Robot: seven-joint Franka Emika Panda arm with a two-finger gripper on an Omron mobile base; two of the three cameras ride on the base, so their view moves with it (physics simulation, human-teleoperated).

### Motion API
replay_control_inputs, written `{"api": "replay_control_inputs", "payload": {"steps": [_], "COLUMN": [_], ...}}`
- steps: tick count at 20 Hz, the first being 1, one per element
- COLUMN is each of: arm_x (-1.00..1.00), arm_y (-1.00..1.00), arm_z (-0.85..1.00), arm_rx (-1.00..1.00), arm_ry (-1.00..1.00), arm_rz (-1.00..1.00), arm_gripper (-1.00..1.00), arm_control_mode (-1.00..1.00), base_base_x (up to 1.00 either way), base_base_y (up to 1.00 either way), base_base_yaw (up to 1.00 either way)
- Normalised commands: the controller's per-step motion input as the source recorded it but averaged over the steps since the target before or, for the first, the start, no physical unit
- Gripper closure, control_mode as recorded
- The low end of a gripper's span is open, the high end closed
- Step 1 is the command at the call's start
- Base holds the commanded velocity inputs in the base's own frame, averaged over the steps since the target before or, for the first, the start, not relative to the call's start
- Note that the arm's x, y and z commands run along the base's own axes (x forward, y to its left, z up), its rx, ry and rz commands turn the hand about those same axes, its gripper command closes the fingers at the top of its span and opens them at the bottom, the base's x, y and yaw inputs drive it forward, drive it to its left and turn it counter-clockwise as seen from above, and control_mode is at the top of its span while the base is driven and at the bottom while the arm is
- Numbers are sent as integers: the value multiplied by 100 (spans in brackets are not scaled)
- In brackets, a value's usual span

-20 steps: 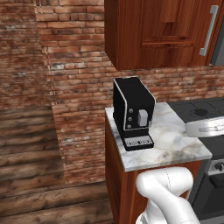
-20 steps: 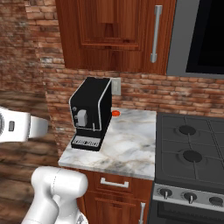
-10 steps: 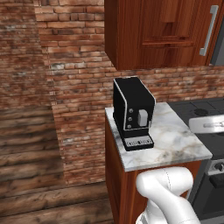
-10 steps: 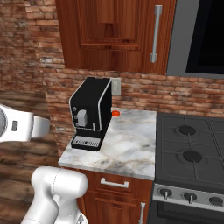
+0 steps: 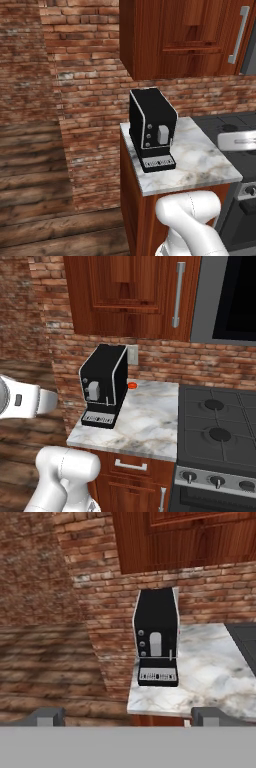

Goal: Close all open cabinet doors.

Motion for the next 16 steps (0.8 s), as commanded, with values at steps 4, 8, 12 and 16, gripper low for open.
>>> {"api": "replay_control_inputs", "payload": {"steps": [4, 8, 12, 16], "arm_x": [-2, 0, 0, 0], "arm_y": [0, 0, 0, 0], "arm_z": [6, 0, 0, 0], "arm_rx": [2, 0, 0, 0], "arm_ry": [-6, 0, 0, 0], "arm_rz": [0, 0, 0, 0], "arm_gripper": [-100, -100, -100, -100], "arm_control_mode": [-100, 100, 100, 100], "base_base_x": [0, -13, -20, -29], "base_base_y": [0, 0, -22, -31], "base_base_yaw": [0, 0, 0, 0]}}
